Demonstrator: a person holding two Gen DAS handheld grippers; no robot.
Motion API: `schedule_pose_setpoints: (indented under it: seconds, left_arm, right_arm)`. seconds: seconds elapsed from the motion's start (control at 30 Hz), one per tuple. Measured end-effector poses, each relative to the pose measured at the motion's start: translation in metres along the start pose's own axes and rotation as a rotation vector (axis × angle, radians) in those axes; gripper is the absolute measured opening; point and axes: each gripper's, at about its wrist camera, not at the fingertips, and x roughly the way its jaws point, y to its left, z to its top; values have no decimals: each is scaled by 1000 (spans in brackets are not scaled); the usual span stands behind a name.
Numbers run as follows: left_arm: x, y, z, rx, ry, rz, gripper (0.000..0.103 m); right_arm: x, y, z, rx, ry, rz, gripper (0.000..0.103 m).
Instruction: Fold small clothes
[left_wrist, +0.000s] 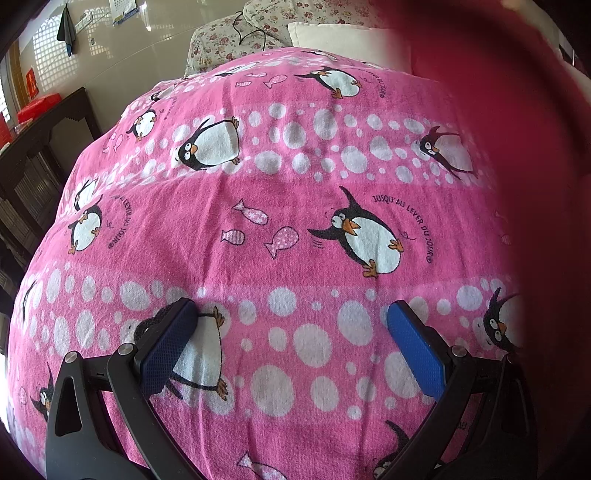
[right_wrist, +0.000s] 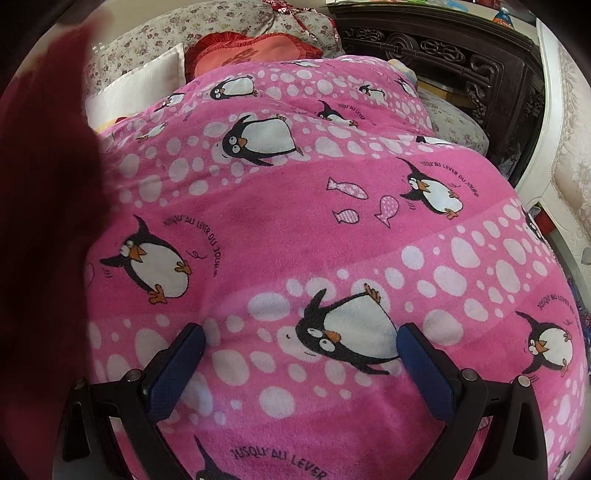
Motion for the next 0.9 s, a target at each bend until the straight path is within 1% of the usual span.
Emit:
schedule_pose_setpoints:
  seconds: [0.9]
  left_arm:
    - [0, 0, -1, 1, -1, 2, 103]
  right_arm:
    - [0, -1, 0, 1, 0, 1, 103]
